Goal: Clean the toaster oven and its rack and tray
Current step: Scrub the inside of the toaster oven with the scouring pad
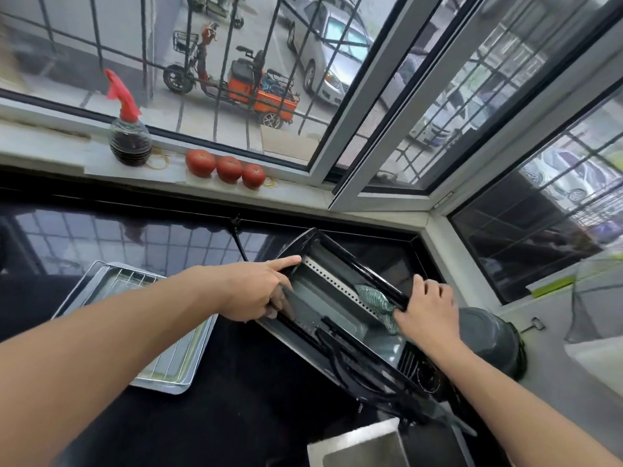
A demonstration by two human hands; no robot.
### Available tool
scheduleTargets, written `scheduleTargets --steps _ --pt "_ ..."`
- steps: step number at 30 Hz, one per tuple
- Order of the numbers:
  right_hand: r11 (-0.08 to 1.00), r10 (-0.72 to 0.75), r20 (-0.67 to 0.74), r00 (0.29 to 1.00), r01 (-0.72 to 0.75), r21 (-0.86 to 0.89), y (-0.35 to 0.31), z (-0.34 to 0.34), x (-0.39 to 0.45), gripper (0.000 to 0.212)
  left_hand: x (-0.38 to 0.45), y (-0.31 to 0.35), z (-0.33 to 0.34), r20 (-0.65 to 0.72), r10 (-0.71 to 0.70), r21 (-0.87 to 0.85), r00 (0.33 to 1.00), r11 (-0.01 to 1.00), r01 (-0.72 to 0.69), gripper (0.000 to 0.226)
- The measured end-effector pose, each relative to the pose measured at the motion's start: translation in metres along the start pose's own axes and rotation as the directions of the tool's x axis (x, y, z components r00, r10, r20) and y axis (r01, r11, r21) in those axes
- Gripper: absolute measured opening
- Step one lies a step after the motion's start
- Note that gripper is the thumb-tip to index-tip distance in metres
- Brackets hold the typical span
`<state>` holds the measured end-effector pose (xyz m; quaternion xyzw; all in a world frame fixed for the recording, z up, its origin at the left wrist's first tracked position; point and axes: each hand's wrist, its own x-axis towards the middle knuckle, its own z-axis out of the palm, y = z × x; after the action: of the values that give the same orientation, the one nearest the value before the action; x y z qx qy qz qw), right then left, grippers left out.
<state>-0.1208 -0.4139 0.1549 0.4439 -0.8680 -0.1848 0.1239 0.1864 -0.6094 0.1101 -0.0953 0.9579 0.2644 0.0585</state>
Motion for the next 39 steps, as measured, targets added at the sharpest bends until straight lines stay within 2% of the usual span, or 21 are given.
scheduleTargets --steps 2,5,7,9,12,15,16,18,19,21,26,31,35,39 --pt "0.999 0.025 0.04 0.999 -0.023 -0.045 0.005 -0.004 -0.001 0.092 0.0 0.002 -0.002 0.005 0.016 0.005 1.0 1.0 -0.016 0.025" --pt "0.99 -0.063 -0.057 0.996 0.055 -0.13 -0.008 -0.017 -0.002 0.093 0.002 0.005 -0.003 0.01 0.025 0.013 1.0 1.0 -0.025 0.024" --pt "0.977 -0.163 -0.111 0.98 0.145 -0.156 -0.014 -0.018 -0.01 0.084 0.001 0.005 -0.002 0.01 0.041 0.016 0.999 0.999 -0.041 0.025" --pt "0.962 -0.245 -0.129 0.961 0.224 -0.153 -0.017 -0.011 -0.024 0.066 0.002 0.004 0.0 -0.001 0.065 0.035 0.998 0.997 -0.065 0.024" --pt "0.972 -0.23 -0.096 0.968 0.225 -0.06 -0.028 -0.013 -0.034 0.048 0.001 0.004 0.001 -0.01 0.042 0.012 0.999 0.999 -0.042 0.023" --pt "0.992 -0.063 0.095 0.993 0.051 0.118 -0.046 -0.022 -0.03 0.018 0.001 -0.001 0.003 -0.033 0.047 -0.016 0.998 0.999 -0.047 0.021" --pt "0.976 -0.01 0.206 0.979 -0.035 0.217 -0.052 -0.023 -0.027 0.02 0.001 -0.002 0.004 -0.032 0.046 -0.018 0.998 0.999 -0.047 0.021" --pt "0.907 0.03 0.469 0.883 -0.221 0.358 -0.064 -0.023 -0.023 0.043 0.003 -0.005 0.008 -0.025 0.042 0.002 0.999 0.999 -0.042 0.023" --pt "0.875 0.019 0.557 0.83 -0.284 0.393 -0.068 -0.021 -0.022 0.06 0.004 -0.006 0.009 -0.022 0.042 0.016 0.999 0.999 -0.041 0.024" --pt "0.839 -0.005 0.634 0.773 -0.342 0.423 -0.073 -0.017 -0.021 0.085 0.005 -0.005 0.008 -0.019 0.045 0.023 0.999 0.999 -0.045 0.026" --pt "0.808 -0.141 0.56 0.816 -0.232 0.541 -0.072 -0.016 -0.021 0.096 0.003 0.0 0.004 0.005 0.064 0.077 0.998 0.995 -0.064 0.028" --pt "0.872 -0.181 0.573 0.799 -0.139 0.469 -0.088 -0.016 -0.013 0.096 0.0 0.0 0.0 0.011 0.041 0.056 0.999 0.998 -0.042 0.032" --pt "0.876 -0.288 0.355 0.889 0.095 0.473 -0.13 -0.042 0.001 0.085 -0.001 0.0 -0.004 0.043 0.061 0.08 0.997 0.995 -0.064 0.04" --pt "0.847 -0.349 0.279 0.895 0.173 0.502 -0.139 -0.049 0.014 0.079 0.001 0.001 -0.003 0.04 0.072 0.091 0.997 0.993 -0.076 0.041"
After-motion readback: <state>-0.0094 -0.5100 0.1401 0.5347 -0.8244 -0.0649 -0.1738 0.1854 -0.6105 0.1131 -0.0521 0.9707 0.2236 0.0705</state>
